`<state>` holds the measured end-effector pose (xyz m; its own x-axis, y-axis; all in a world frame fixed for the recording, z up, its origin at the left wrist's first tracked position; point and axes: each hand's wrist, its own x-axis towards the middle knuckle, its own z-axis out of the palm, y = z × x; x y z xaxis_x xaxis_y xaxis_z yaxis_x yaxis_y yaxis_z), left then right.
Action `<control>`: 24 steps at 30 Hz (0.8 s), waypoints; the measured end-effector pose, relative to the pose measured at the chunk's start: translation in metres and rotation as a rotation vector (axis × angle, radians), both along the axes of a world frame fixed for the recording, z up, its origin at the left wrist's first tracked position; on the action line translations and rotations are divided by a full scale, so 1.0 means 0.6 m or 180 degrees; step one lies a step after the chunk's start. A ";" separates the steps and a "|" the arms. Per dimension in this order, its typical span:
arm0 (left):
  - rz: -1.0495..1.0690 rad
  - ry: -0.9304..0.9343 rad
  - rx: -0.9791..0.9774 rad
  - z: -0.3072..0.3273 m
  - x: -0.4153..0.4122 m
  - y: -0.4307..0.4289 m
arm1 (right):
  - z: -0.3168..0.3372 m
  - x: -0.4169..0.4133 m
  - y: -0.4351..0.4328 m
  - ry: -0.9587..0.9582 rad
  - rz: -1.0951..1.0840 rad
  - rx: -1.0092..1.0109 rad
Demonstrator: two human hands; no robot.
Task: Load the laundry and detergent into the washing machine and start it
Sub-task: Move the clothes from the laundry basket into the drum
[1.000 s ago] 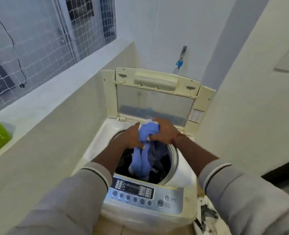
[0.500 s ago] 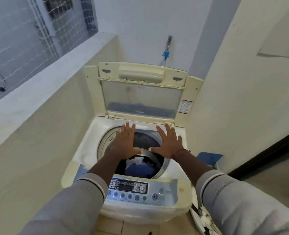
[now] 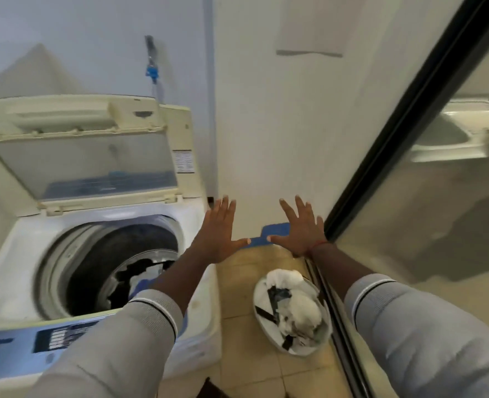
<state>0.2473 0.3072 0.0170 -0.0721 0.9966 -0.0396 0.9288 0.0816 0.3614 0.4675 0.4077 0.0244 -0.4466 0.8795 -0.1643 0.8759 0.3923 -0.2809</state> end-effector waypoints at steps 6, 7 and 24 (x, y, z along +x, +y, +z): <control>-0.0182 -0.0076 -0.0292 -0.083 0.180 0.060 | -0.066 0.162 0.049 -0.0067 -0.0129 0.0031; -0.0199 -0.0087 -0.0370 -0.104 0.201 0.063 | -0.085 0.179 0.051 -0.0090 -0.0132 0.0014; -0.0576 -0.0599 -0.1436 -0.641 0.331 0.077 | -0.656 0.303 -0.008 -0.0099 -0.0871 -0.1353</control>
